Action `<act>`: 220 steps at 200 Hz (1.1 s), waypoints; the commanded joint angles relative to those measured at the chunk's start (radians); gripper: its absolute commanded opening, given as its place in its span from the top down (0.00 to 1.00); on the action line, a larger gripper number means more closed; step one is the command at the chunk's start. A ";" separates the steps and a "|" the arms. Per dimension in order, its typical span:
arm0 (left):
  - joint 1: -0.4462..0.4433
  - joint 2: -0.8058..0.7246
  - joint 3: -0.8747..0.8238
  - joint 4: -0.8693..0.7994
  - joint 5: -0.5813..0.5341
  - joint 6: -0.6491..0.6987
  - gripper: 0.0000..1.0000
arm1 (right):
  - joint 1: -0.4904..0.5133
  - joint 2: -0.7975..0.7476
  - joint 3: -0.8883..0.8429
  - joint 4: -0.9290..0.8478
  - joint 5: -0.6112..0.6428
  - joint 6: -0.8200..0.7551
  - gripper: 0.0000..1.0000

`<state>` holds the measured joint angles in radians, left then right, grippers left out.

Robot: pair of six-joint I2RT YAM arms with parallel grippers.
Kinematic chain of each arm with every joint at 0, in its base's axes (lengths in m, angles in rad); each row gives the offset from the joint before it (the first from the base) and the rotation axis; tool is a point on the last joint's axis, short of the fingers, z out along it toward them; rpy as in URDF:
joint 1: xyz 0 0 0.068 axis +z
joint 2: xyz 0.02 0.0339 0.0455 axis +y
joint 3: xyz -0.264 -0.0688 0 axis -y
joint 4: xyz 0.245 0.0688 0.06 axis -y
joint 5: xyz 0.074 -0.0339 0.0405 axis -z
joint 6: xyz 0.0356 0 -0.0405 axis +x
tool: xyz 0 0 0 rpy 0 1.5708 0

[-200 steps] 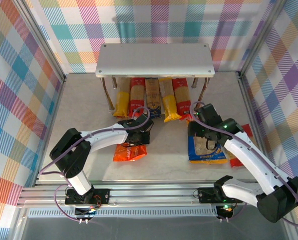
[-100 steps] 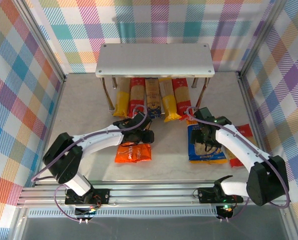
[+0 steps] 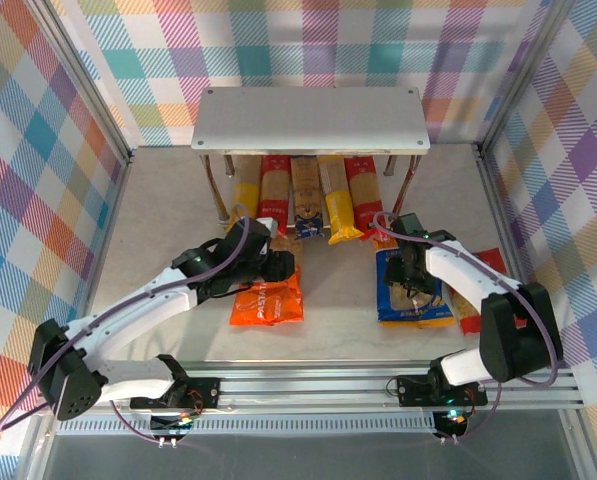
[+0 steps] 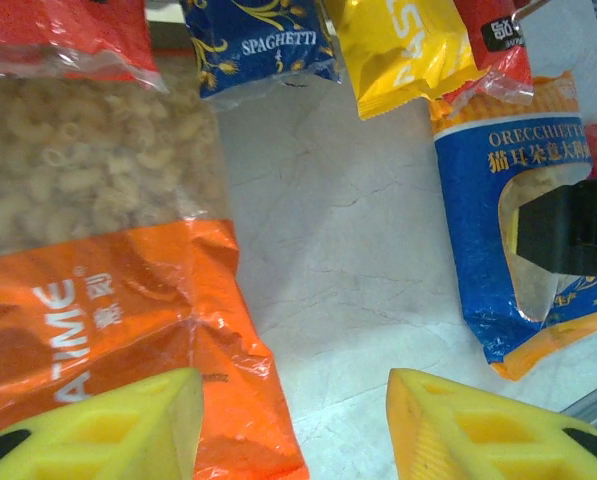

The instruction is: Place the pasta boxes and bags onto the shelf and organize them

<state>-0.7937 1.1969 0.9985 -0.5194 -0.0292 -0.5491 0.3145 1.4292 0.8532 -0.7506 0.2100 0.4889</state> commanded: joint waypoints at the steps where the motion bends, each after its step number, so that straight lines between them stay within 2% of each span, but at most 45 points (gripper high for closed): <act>1: -0.010 -0.043 0.025 -0.084 -0.073 0.036 0.48 | -0.004 0.017 -0.021 0.045 -0.061 -0.004 0.42; 52: -0.003 -0.072 0.020 -0.113 -0.116 0.044 0.46 | -0.003 -0.014 -0.069 0.079 -0.185 -0.004 0.86; 76: 0.003 -0.074 0.023 -0.117 -0.122 0.048 0.46 | 0.009 -0.070 -0.093 0.070 -0.228 0.009 1.00; 135: 0.017 -0.081 0.030 -0.122 -0.134 0.055 0.45 | 0.109 -0.192 -0.071 0.034 -0.304 0.039 1.00; 165: 0.022 -0.086 0.029 -0.129 -0.139 0.057 0.44 | 0.177 -0.150 -0.050 0.083 -0.376 0.065 1.00; 220: 0.035 -0.115 0.024 -0.148 -0.149 0.061 0.43 | 0.311 0.001 0.041 0.167 -0.351 0.097 1.00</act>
<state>-0.7731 1.1126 0.9993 -0.6304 -0.1535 -0.5037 0.5892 1.3861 0.8364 -0.6529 -0.1036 0.5613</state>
